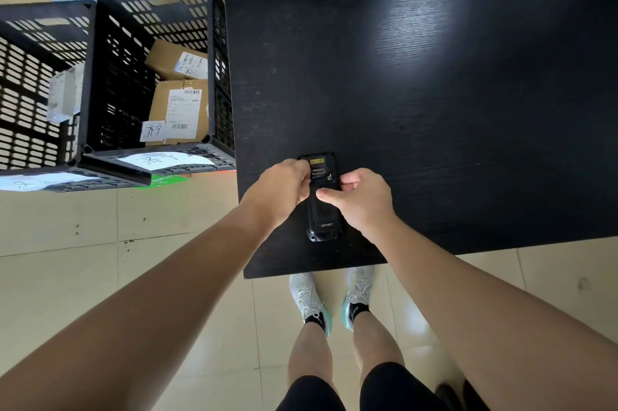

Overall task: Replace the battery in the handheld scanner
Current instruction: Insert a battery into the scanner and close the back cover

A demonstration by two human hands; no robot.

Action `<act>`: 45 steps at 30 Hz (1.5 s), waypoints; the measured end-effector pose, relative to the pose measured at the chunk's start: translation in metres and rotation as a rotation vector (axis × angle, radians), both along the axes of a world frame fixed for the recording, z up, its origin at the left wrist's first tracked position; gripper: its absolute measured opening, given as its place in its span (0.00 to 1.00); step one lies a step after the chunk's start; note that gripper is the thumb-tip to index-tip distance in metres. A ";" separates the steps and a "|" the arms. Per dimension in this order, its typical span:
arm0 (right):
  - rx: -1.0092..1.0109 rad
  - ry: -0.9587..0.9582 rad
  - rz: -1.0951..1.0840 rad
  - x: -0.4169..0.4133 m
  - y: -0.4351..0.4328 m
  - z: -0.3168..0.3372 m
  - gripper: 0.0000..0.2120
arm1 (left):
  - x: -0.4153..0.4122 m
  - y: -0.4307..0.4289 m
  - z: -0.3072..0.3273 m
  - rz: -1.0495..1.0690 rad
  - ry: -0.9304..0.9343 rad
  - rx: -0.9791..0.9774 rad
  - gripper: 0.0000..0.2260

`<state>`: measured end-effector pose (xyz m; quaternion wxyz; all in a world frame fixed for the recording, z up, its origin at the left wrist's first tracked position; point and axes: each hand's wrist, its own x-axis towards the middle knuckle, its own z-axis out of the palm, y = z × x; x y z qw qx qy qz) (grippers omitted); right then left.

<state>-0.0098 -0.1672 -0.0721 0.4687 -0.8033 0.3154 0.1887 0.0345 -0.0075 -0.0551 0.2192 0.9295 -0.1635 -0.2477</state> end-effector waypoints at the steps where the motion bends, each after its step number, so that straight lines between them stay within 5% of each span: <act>1: 0.002 -0.001 -0.002 0.000 0.000 0.000 0.28 | 0.001 0.002 0.000 -0.016 0.002 -0.013 0.04; 14: -0.004 -0.028 0.007 -0.002 0.001 0.005 0.29 | -0.019 -0.006 0.001 0.396 0.021 -0.083 0.06; 17: -0.001 -0.029 0.063 -0.003 -0.004 0.006 0.28 | -0.041 -0.007 0.005 0.715 0.098 -0.202 0.15; 21: 0.017 0.006 0.150 0.003 -0.025 0.015 0.23 | -0.064 -0.019 0.010 0.788 0.168 -0.206 0.29; 26: -0.248 -0.300 0.724 0.031 -0.055 0.029 0.06 | -0.062 -0.030 0.006 0.786 0.192 -0.158 0.27; 32: -0.345 -0.413 1.450 0.076 -0.043 0.033 0.07 | -0.057 -0.034 0.003 0.819 0.204 -0.142 0.29; 45: -0.430 -0.477 1.877 0.102 -0.038 0.034 0.11 | -0.058 -0.039 -0.004 0.940 0.211 -0.164 0.27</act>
